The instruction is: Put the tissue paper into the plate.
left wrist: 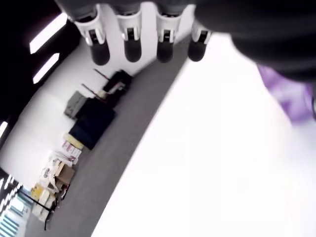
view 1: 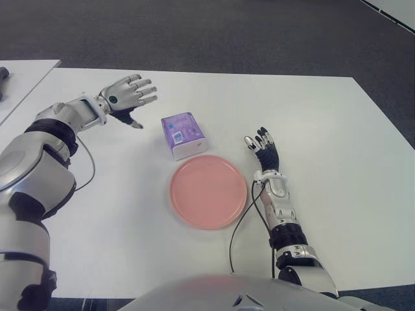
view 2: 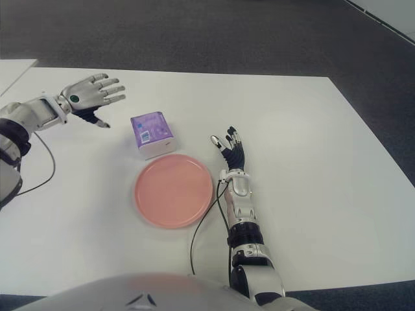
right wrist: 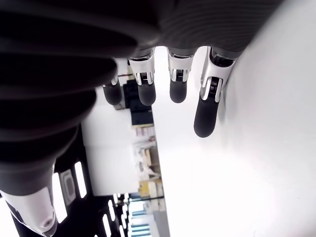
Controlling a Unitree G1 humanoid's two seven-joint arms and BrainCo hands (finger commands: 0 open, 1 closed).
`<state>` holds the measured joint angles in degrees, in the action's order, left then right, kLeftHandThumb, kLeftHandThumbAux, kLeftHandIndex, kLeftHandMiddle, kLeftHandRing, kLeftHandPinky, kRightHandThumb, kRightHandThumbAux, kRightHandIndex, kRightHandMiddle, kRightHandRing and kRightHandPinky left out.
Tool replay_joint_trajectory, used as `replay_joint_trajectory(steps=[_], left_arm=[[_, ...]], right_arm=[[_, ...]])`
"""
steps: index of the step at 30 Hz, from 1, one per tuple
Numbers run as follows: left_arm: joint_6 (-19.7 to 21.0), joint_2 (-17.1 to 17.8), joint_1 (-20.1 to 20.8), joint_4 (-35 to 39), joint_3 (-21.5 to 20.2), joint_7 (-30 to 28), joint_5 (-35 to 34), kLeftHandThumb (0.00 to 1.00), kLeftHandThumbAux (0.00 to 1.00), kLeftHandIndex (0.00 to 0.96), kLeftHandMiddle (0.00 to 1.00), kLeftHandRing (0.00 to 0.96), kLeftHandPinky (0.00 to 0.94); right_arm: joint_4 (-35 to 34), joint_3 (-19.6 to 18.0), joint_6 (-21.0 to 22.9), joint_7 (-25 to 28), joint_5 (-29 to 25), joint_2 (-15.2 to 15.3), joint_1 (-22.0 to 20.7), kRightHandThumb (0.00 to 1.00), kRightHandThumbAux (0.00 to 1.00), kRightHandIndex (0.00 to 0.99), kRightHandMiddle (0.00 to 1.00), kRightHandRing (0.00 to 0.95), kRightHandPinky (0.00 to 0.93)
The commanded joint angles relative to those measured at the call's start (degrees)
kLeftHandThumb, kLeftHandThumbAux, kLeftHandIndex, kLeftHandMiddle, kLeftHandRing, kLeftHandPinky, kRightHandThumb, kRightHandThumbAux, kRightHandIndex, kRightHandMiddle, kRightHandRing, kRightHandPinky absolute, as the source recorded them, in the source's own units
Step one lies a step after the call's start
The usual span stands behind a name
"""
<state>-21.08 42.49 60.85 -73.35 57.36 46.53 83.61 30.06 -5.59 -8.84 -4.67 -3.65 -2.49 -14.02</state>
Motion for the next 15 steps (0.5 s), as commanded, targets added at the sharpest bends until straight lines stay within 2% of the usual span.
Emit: replay_joint_trajectory(steps=[1, 5, 15], left_arm=[[1.9, -1.0, 1.3, -2.0, 4.4, 2.9, 3.1, 0.267, 0.289, 0.000, 0.000, 0.000, 0.000], [2.9, -1.7, 1.9, -2.9, 7.1, 4.0, 4.0, 0.232, 0.319, 0.000, 0.000, 0.000, 0.000], [3.3, -3.4, 2.5, -3.4, 9.9, 5.2, 3.4, 0.189, 0.368, 0.000, 0.000, 0.000, 0.000]], right_arm=[[4.3, -0.3, 2.7, -0.5, -0.1, -0.6, 2.7, 0.204, 0.660, 0.000, 0.000, 0.000, 0.009], [4.6, -0.3, 2.4, -0.5, 0.0, -0.7, 2.7, 0.204, 0.660, 0.000, 0.000, 0.000, 0.009], [5.2, -0.3, 2.0, -0.6, -0.1, -0.7, 2.5, 0.204, 0.660, 0.000, 0.000, 0.000, 0.009]])
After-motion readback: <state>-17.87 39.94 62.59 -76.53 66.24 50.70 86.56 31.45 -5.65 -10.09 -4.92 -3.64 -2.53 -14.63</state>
